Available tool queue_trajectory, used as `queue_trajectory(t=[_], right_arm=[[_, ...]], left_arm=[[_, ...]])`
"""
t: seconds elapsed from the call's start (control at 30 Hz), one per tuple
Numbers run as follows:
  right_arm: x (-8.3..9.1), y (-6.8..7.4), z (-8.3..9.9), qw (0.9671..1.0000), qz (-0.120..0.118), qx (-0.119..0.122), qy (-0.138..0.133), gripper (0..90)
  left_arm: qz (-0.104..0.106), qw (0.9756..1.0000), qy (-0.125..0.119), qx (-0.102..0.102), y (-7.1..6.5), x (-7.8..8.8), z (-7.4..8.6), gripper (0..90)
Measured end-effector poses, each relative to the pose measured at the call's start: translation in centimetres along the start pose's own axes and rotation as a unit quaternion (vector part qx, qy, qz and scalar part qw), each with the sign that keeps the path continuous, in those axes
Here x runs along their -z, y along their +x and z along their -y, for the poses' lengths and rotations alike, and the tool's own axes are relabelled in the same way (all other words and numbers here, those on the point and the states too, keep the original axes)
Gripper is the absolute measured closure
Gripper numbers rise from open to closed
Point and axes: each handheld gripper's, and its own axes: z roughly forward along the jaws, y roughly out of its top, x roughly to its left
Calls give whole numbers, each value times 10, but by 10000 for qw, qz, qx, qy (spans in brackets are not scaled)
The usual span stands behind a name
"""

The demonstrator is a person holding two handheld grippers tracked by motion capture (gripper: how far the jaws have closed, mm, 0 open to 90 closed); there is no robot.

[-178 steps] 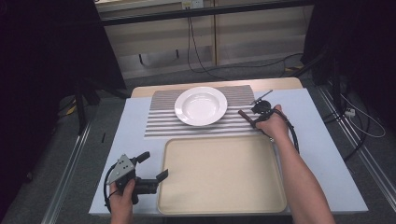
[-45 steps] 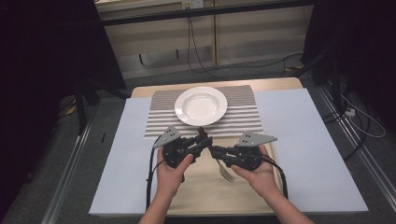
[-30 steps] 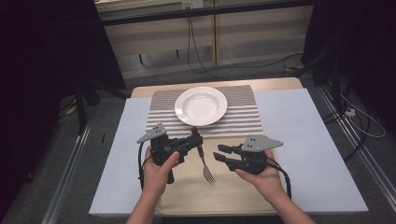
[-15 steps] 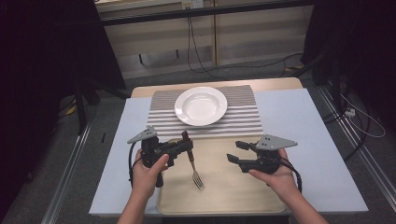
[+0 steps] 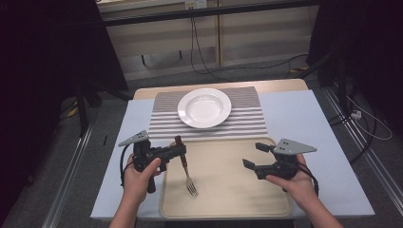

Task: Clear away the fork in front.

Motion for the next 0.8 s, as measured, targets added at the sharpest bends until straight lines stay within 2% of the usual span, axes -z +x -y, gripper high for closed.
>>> queue_trajectory(t=[0.17, 0.27, 0.4, 0.57, 0.67, 0.73, 0.77, 0.8], right_arm=[[8, -4, 3, 9999, 124, -2, 12, 185], [10, -5, 4, 9999, 136, -12, 8, 185], [14, -6, 9, 9998, 184, -4, 55, 184], [16, -8, 12, 9998, 190, -53, 29, 182], [16, -8, 13, 9998, 176, -68, 3, 181], [17, -8, 13, 9998, 175, -85, -29, 181], [18, -9, 14, 9998, 180, -111, -48, 181], [18, -9, 14, 9998, 180, -111, -48, 181]], left_arm=[[-25, 9999, 137, 74, 3, 7, 1, 788], [9, 9998, 163, 133, 7, 10, 2, 788], [-66, 9995, 159, 253, 14, 12, 5, 798], [-438, 9987, 81, 235, 26, 4, 12, 781], [-709, 9973, 163, 124, 33, -5, 17, 753], [-920, 9953, 294, -4, 37, -13, 21, 725], [-988, 9941, 449, -3, 41, -21, 27, 698], [-988, 9941, 449, -3, 41, -21, 27, 684]])
